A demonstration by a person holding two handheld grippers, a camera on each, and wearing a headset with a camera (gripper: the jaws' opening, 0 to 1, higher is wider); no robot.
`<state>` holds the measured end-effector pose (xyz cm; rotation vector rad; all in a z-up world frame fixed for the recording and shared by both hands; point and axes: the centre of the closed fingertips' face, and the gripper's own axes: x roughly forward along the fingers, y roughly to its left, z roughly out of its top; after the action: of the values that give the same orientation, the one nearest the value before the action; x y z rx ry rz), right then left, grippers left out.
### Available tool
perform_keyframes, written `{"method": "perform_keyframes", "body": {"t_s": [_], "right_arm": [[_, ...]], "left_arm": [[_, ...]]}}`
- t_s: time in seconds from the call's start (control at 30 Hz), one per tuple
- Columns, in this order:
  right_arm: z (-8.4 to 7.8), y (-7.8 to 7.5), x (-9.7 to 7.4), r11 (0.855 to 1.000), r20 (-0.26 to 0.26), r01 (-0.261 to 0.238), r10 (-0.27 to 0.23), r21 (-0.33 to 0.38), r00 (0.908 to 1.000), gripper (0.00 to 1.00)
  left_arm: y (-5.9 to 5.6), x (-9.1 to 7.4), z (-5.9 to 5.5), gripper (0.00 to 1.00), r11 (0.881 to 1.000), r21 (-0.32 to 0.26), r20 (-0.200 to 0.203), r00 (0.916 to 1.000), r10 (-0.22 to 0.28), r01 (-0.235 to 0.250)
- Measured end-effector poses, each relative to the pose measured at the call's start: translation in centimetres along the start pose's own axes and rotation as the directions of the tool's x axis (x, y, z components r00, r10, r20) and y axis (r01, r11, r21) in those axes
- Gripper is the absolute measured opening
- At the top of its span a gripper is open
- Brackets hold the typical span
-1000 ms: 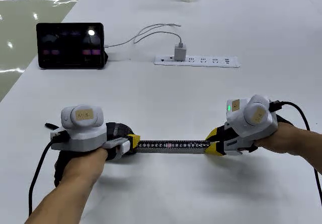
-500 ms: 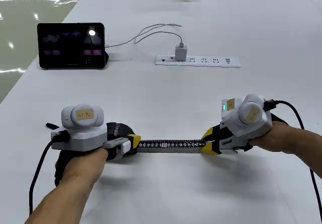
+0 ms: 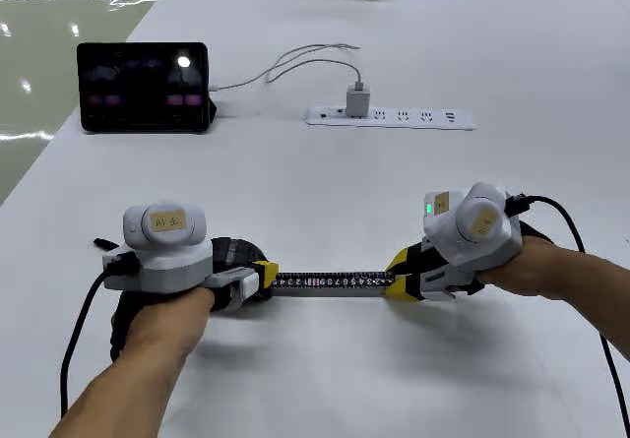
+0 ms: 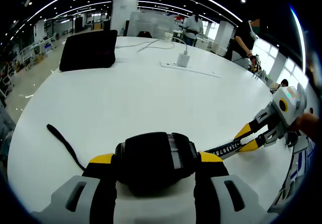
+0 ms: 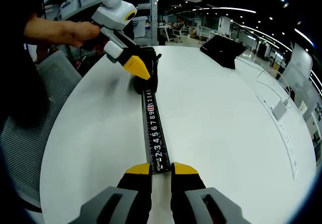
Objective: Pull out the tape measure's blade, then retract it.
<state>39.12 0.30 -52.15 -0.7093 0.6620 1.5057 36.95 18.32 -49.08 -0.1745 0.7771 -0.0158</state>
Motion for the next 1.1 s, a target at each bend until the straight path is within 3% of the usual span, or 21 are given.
{"method": "perform_keyframes", "body": {"t_s": [1.1], "right_arm": [[2.1, 0.3, 1.6, 1.000, 0.019, -0.019, 0.019, -0.009, 0.9996, 0.10]], "left_arm": [[0.0, -0.1, 0.0, 0.57, 1.000, -0.012, -0.005, 0.9999, -0.010, 0.010]]}}
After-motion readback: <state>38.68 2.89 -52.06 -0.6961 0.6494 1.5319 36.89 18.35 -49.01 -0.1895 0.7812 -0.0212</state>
